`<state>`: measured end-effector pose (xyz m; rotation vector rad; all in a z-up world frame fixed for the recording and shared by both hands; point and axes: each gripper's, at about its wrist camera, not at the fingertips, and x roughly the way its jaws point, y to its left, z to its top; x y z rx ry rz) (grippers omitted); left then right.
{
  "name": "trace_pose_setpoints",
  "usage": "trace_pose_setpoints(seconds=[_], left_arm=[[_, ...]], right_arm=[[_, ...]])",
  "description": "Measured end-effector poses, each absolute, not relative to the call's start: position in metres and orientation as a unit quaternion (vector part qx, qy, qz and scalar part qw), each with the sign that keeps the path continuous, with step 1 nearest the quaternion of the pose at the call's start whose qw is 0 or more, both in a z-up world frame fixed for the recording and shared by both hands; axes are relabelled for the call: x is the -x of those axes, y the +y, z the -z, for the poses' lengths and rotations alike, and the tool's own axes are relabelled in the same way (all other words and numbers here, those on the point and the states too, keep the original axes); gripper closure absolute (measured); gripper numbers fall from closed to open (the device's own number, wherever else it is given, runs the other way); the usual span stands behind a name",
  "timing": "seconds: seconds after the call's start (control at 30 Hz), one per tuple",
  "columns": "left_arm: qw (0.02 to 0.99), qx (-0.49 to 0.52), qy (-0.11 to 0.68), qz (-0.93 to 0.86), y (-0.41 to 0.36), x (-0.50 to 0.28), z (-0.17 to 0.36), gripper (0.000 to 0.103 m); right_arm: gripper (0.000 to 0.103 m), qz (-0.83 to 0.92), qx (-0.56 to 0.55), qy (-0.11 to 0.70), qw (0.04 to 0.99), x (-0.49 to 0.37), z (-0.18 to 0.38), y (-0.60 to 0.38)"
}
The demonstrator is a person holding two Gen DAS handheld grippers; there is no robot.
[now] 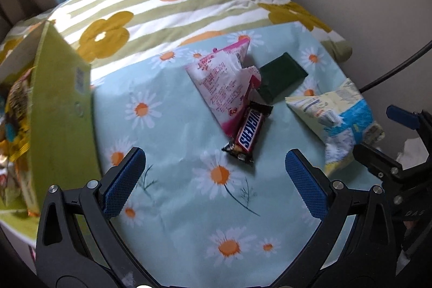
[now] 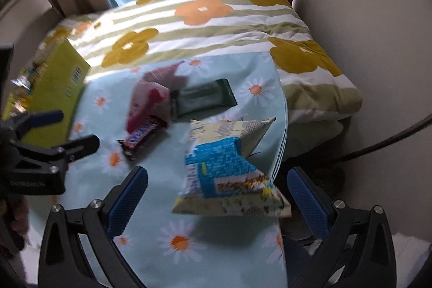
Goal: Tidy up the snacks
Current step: 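Grasp the blue-white cheese bag on the table with the right tool, then grasp the Snickers bar with the left tool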
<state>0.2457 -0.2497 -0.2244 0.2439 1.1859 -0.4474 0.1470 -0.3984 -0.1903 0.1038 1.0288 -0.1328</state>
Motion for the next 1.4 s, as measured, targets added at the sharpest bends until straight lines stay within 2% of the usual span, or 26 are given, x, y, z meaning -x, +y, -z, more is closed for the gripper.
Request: trace_pose_setpoints(seconds=[0.1, 0.23, 0.33, 0.53, 0.67, 0.83, 0.93, 1.4], left_arm=[[0.790, -0.123, 0.561, 0.213, -0.254, -0.252, 0.240, 0.000], [0.780, -0.131, 0.569, 0.224, -0.258, -0.256, 0.257, 0.000], [0.778, -0.135, 0.568, 0.234, -0.262, -0.257, 0.264, 0.000], [0.776, -0.146, 0.558, 0.255, -0.272, -0.256, 0.276, 0.002], [0.778, -0.157, 0.548, 0.263, -0.277, -0.253, 0.281, 0.009], [0.779, -0.180, 0.536, 0.271, -0.283, -0.248, 0.288, 0.025], [0.779, -0.192, 0.533, 0.270, -0.288, -0.245, 0.294, 0.026], [0.777, -0.203, 0.519, 0.293, -0.307, -0.243, 0.293, 0.055]], right_arm=[[0.002, 0.071, -0.019, 0.500, 0.863, -0.158, 0.205, -0.396], [0.019, 0.073, 0.008, 0.514, 0.855, -0.169, 0.221, -0.393], [0.024, 0.075, 0.018, 0.524, 0.848, -0.175, 0.234, -0.393], [0.025, 0.079, 0.017, 0.519, 0.851, -0.180, 0.243, -0.395], [0.029, 0.078, 0.026, 0.515, 0.853, -0.182, 0.247, -0.393], [0.046, 0.072, 0.034, 0.510, 0.856, -0.181, 0.249, -0.392], [0.047, 0.071, 0.032, 0.504, 0.860, -0.178, 0.247, -0.392], [0.047, 0.071, -0.014, 0.482, 0.873, -0.170, 0.232, -0.404]])
